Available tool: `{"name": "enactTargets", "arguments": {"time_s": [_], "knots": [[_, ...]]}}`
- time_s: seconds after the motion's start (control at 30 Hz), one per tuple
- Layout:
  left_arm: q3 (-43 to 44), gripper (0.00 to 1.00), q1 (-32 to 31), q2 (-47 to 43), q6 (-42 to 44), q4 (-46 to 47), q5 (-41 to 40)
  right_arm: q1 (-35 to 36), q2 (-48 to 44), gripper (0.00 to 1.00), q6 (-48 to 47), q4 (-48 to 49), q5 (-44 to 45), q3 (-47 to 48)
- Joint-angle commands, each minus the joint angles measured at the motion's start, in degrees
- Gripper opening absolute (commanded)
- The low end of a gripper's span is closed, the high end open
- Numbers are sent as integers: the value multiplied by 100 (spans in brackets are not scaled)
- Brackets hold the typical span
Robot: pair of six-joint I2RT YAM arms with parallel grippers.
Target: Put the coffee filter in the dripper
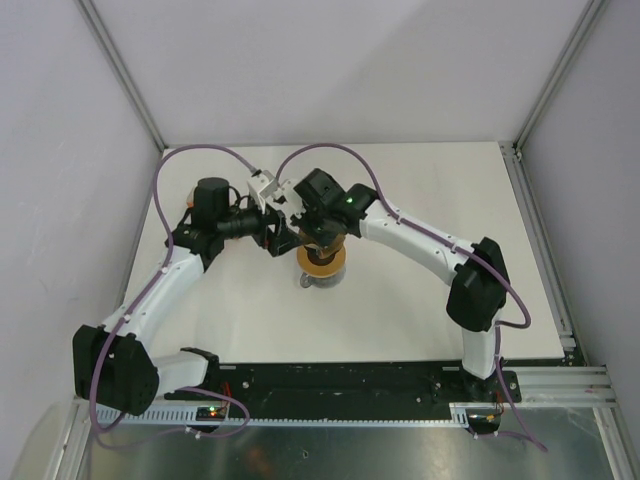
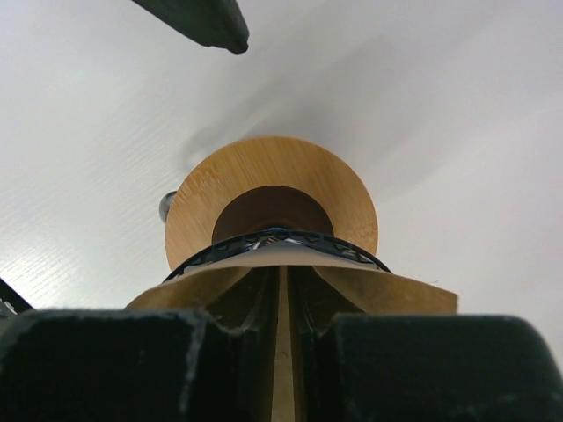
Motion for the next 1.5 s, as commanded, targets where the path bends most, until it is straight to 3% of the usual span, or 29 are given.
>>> {"name": "enactTargets", "arguments": {"time_s": [0.0, 0.43, 0.67, 0.87, 1.1, 1.47], "knots": [[-72, 97, 23, -102, -35, 92, 109, 18, -112, 13, -148, -158, 42, 364], [-76, 94, 22, -32, 190, 86, -104, -177, -780, 21, -58, 259, -391, 179], [-118, 94, 20, -48, 267, 85, -183, -695, -1616, 27, 273, 1172, -1151, -860], [-124, 94, 25, 17, 308, 87, -214, -845, -2002, 24, 399, 1559, -1807, -1636], [-97, 94, 17, 41, 363, 92, -270, -863, -1897, 17, 427, 1456, -1617, -2015], [-169, 94, 49, 205, 587, 92, -548, -964, -1786, 16, 452, 1520, -1647, -2201]]}}
